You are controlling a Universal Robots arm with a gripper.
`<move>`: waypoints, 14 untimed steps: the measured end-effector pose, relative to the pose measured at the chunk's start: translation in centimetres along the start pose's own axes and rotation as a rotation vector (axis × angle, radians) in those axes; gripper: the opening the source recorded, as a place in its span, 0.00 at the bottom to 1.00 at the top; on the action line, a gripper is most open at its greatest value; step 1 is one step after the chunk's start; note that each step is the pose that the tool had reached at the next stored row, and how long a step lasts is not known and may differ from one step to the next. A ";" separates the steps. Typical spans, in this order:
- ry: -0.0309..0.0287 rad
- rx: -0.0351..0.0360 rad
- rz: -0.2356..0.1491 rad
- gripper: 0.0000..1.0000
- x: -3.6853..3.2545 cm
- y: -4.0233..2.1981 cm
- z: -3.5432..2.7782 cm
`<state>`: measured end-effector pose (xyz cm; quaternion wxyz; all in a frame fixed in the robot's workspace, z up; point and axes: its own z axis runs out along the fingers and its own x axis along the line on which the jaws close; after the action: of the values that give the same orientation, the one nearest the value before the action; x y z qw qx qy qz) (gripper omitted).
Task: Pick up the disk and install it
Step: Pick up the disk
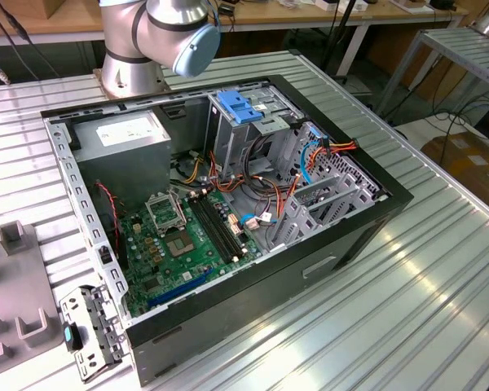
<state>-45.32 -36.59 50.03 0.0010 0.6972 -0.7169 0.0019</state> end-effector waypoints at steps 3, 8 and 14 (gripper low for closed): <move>0.0000 0.0001 0.000 0.37 0.00 -0.21 0.00; 0.0000 -0.0001 0.000 0.37 -0.02 -0.65 0.00; 0.0000 0.0000 0.000 0.37 -0.04 -1.28 0.00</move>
<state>-44.04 -36.59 50.03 0.0010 0.6972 -0.7169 0.0019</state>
